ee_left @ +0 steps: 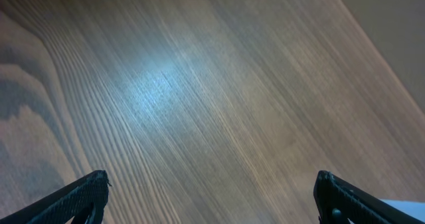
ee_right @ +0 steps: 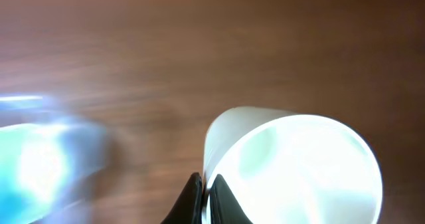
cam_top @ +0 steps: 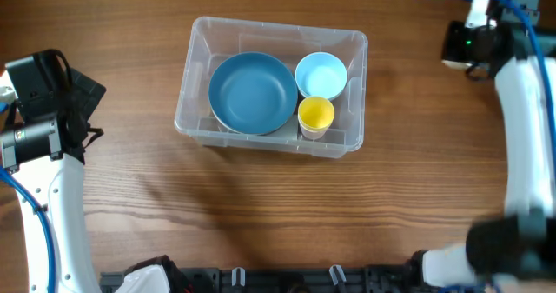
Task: Pack container
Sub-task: 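Release the yellow cup and grasp the white cup with the right gripper, then lower the white cup into the yellow cup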
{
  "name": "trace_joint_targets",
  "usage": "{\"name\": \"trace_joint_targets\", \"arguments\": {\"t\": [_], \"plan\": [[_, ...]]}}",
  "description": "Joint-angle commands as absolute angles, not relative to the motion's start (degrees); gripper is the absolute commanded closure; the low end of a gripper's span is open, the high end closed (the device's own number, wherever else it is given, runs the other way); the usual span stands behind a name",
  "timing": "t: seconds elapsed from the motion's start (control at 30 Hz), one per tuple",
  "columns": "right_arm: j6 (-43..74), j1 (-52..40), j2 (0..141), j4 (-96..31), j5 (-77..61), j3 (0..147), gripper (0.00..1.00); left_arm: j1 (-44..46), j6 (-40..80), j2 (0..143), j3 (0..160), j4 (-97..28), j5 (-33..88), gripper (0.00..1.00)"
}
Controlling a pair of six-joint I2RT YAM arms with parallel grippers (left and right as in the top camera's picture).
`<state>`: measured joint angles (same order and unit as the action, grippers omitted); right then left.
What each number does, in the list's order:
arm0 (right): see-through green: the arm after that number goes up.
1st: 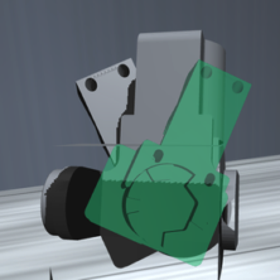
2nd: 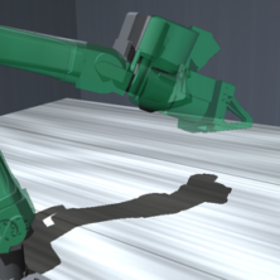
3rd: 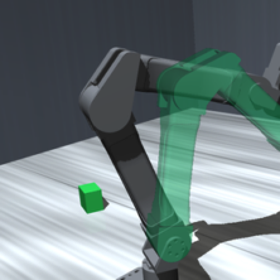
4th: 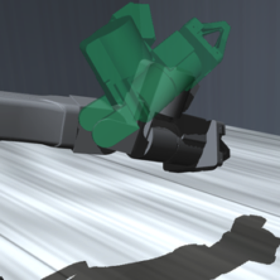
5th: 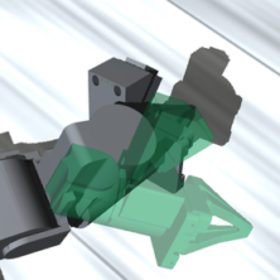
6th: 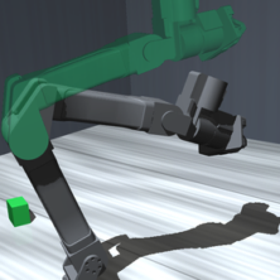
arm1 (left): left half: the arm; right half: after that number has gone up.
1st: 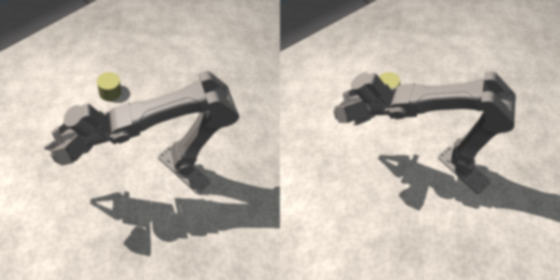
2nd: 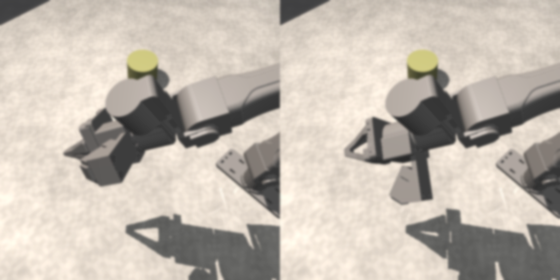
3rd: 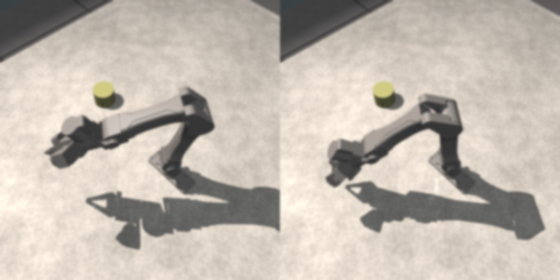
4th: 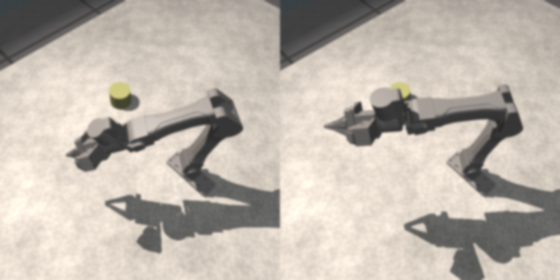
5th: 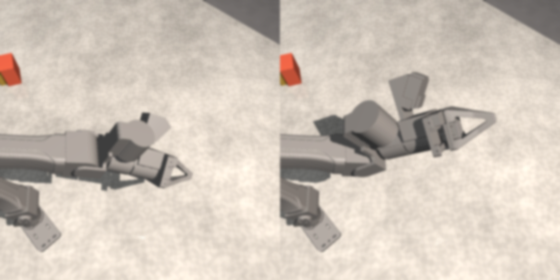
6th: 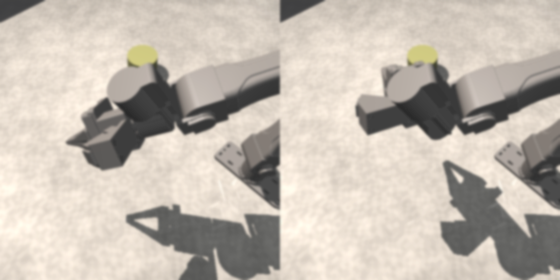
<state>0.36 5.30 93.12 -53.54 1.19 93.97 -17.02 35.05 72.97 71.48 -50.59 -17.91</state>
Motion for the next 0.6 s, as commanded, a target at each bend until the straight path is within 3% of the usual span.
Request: {"name": "trace_joint_targets", "arguments": {"t": [0.0,0.2,0.4,0.57], "plan": [[0.82,-4.38,83.61,-57.34,-0.1,94.74,0.96,-17.39,34.98,72.86,72.12,-50.46,-17.8,0.0],[3.25,-22.39,80.84,-66.92,-0.1,93.93,0.96,-17.39,34.98,72.86,72.12,-50.46,-17.8,0.0],[4.51,-31.83,83.99,-62.61,0.19,89.21,0.96,-17.39,34.98,72.86,72.12,-50.46,-17.8,0.0],[4.62,-33.36,89.49,-62.24,0.34,89.1,0.95,-17.39,34.98,72.86,72.12,-50.46,-17.8,0.0]]}}
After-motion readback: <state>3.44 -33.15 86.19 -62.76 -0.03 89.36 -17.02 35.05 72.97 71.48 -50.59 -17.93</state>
